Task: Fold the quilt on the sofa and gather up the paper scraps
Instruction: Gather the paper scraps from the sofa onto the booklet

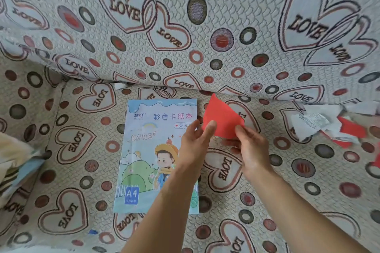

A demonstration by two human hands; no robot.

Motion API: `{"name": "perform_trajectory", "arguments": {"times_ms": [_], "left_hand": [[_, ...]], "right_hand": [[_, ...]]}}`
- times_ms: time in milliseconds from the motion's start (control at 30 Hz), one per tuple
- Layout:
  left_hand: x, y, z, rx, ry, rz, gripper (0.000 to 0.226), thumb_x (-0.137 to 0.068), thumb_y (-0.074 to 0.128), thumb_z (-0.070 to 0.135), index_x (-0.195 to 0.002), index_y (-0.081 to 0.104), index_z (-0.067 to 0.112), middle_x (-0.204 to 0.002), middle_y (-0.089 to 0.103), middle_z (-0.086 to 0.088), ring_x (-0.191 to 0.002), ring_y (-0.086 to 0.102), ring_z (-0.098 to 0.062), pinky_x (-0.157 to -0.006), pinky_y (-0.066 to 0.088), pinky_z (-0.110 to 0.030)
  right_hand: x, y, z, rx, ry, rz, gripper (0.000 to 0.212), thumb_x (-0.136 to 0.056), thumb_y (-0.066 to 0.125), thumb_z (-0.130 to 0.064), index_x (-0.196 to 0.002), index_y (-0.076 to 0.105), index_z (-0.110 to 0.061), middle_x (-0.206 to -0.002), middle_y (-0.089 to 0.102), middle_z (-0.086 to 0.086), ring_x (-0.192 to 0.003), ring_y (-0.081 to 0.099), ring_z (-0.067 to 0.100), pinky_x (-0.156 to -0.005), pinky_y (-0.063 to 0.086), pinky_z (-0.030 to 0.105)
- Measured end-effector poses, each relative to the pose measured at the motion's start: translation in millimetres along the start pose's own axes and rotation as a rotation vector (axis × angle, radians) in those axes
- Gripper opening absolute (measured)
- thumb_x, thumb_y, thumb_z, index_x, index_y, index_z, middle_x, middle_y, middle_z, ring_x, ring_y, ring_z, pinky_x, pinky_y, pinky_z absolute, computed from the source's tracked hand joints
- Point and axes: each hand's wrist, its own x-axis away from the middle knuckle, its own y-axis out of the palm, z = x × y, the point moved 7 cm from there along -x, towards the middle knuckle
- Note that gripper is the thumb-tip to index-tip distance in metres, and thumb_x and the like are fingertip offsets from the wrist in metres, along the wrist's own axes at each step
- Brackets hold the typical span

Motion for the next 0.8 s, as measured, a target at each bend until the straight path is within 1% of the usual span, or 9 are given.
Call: {"name": "perform_trajectory", "arguments": {"times_ms": [33,133,233,333,400,467,600,700,800], "left_hand": [[-1,4,-1,0.041,-0.027,-0.022,0.065,-0.081,0.072,0.051,-0.131,0.057,0.012,-0.116,0.071,-0.01,-0.104,0.068,-0.02,-0.092,0.054,-0.032],[-5,17,-3,0.186,-0.074,-0.003,0.022,-0.09,0.068,0.02,-0.109,0.069,0.009,-0.099,0.074,-0.012,-0.089,0.07,-0.021,-0.078,0.058,-0.027],[-10,30,-1,0.199,-0.076,0.028,0.012,-0.088,0.068,0.009,-0.099,0.071,0.006,-0.087,0.074,-0.01,-0.073,0.071,-0.016,-0.064,0.059,-0.023],[-12,46,-1,0.185,-0.105,0.016,0.006,-0.089,0.066,0.005,-0.092,0.068,0.01,-0.083,0.072,-0.007,-0.07,0.069,-0.014,-0.055,0.058,-0.022],[-14,57,-2,0.156,-0.106,-0.008,0.005,-0.09,0.066,0.005,-0.094,0.067,0.007,-0.084,0.07,-0.006,-0.075,0.068,-0.016,-0.054,0.058,-0.022],[-15,65,-2,0.129,-0.098,-0.028,0.012,-0.09,0.066,0.006,-0.102,0.066,0.005,-0.087,0.069,-0.006,-0.078,0.066,-0.016,-0.054,0.058,-0.022],[-19,76,-5,0.045,-0.087,-0.069,0.008,-0.09,0.068,0.012,-0.095,0.063,0.016,-0.088,0.069,-0.004,-0.076,0.066,-0.013,-0.06,0.06,-0.021],[-22,80,-4,-0.015,-0.044,-0.089,0.009,-0.09,0.068,0.014,-0.09,0.061,0.02,-0.09,0.068,-0.004,-0.076,0.065,-0.011,-0.064,0.06,-0.023],[-24,82,-2,-0.031,-0.037,-0.104,0.009,-0.093,0.064,0.015,-0.089,0.059,0.02,-0.091,0.066,-0.004,-0.08,0.064,-0.012,-0.065,0.06,-0.023]], "right_hand": [[2,-2,-1,0.007,-0.005,-0.001,0.016,-0.093,0.059,-0.016,-0.081,0.071,-0.015,-0.065,0.072,0.008,-0.054,0.068,0.022,-0.047,0.044,0.023],[7,-10,-2,0.072,-0.034,-0.013,0.015,-0.091,0.062,-0.016,-0.079,0.072,-0.017,-0.071,0.073,0.011,-0.059,0.068,0.025,-0.047,0.045,0.022],[3,-32,-5,0.148,-0.072,0.012,0.009,-0.089,0.066,-0.022,-0.083,0.071,-0.019,-0.078,0.074,0.009,-0.066,0.067,0.021,-0.051,0.045,0.023],[-8,-80,-23,0.257,-0.21,0.316,0.01,-0.087,0.069,-0.021,-0.094,0.063,-0.017,-0.091,0.068,0.003,-0.074,0.062,0.015,-0.059,0.048,0.021],[-21,-121,-19,0.213,-0.155,0.594,0.026,-0.086,0.07,-0.023,-0.103,0.051,-0.015,-0.099,0.059,0.006,-0.08,0.057,0.019,-0.069,0.049,0.032],[-32,-144,-12,0.082,-0.055,0.73,0.035,-0.085,0.07,-0.026,-0.108,0.047,-0.012,-0.101,0.054,0.006,-0.085,0.054,0.019,-0.074,0.043,0.031],[-52,-152,-20,0.113,-0.04,0.708,0.025,-0.085,0.069,-0.022,-0.092,0.062,0.001,-0.086,0.067,0.003,-0.078,0.062,0.013,-0.068,0.045,0.031],[-61,-149,-24,0.209,-0.037,0.687,0.005,-0.081,0.063,-0.017,-0.077,0.061,-0.014,-0.08,0.068,0.004,-0.075,0.061,0.015,-0.07,0.048,0.032],[-55,-140,-22,0.163,-0.054,0.659,0.023,-0.086,0.054,-0.015,-0.07,0.057,0.001,-0.07,0.059,0.009,-0.061,0.055,0.012,-0.05,0.04,0.024]]}}
